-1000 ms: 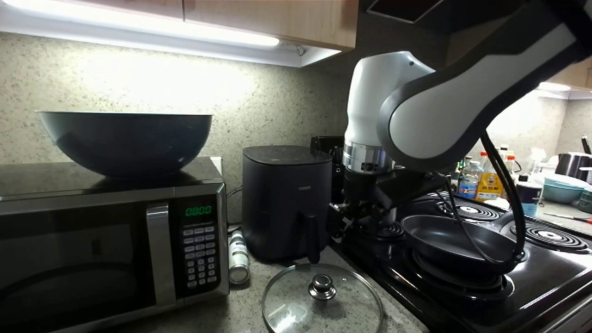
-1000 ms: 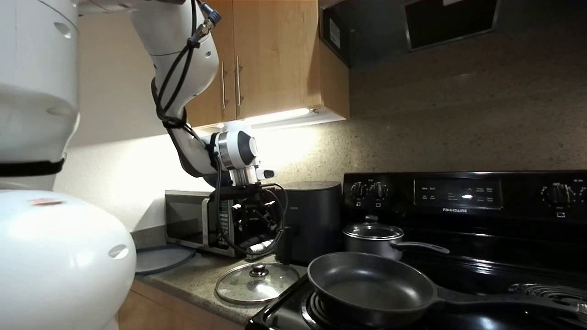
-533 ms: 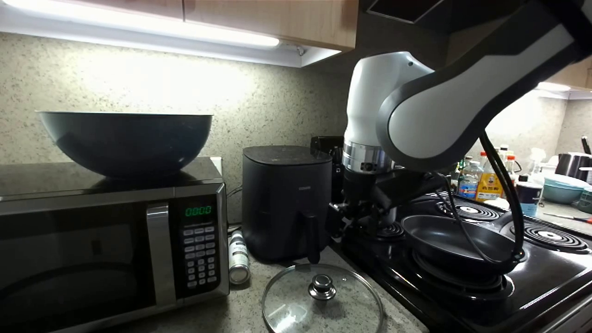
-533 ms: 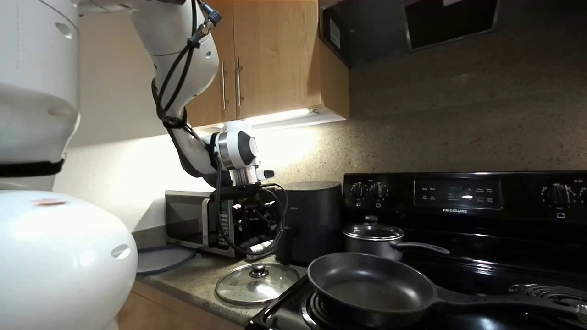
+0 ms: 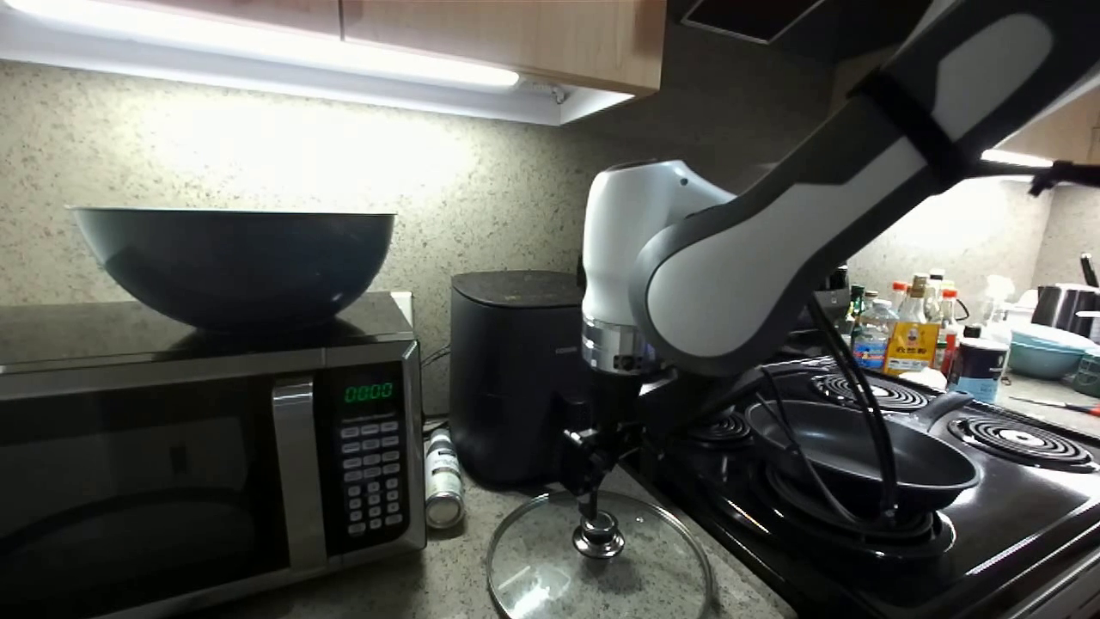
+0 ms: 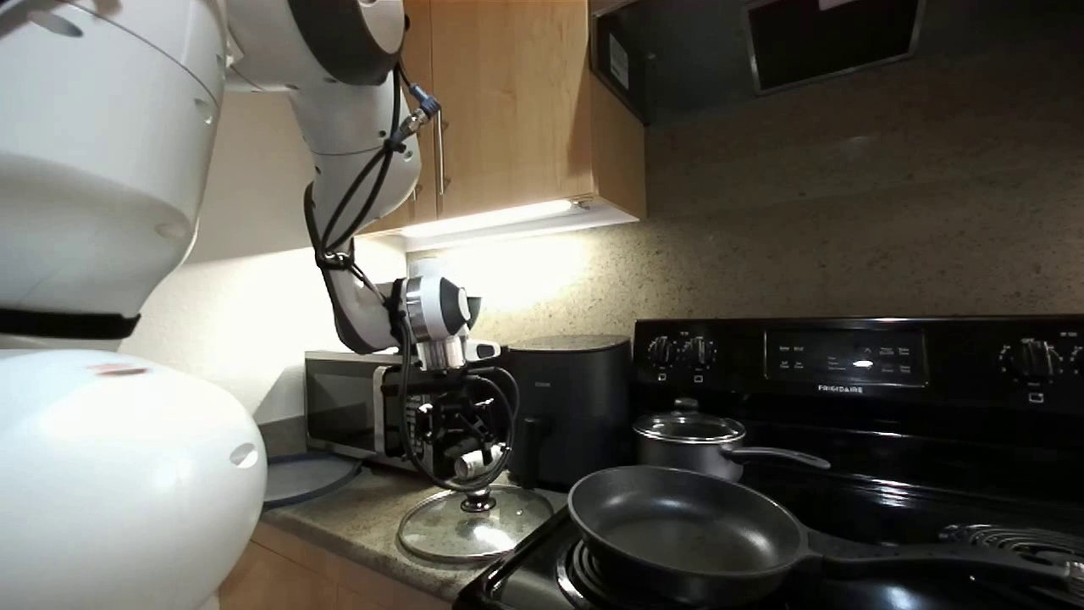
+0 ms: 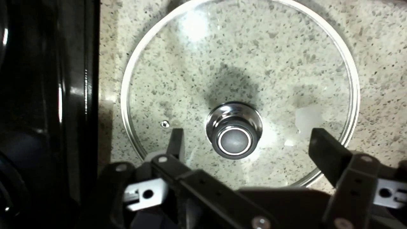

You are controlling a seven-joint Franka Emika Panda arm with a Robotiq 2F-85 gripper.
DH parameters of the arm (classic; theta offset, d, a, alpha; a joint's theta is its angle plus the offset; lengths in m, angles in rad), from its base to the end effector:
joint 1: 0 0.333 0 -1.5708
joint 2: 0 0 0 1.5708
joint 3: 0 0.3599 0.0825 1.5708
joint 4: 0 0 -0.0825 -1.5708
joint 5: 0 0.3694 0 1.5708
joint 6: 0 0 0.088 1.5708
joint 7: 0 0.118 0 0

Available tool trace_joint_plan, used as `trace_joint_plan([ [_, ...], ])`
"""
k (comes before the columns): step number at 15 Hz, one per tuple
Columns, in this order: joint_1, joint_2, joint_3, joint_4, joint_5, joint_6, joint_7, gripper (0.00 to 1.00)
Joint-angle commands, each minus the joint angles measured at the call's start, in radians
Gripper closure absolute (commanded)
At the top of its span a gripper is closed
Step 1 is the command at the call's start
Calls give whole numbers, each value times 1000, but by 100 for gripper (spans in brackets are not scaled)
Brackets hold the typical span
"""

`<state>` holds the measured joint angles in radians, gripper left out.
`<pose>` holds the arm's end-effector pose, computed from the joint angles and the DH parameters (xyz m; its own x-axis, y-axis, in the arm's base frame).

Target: Place the glass lid on the black pan on the stove

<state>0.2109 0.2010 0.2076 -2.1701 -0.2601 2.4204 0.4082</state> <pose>0.5169 0.2233 0.3506 0.9753 0.1991 0.0957 0.1883 -0.9758 0.1111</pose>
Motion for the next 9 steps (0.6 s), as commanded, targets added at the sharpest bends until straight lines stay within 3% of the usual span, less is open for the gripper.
trace_joint_plan([
  [1,64,106,-38,105,-58,-60,15,0],
  [3,79,131,-48,134,-37,-119,-21,0],
  [4,78,106,-51,97,-20,-68,-9,0],
  [9,82,143,-57,136,-5,-108,-18,0],
])
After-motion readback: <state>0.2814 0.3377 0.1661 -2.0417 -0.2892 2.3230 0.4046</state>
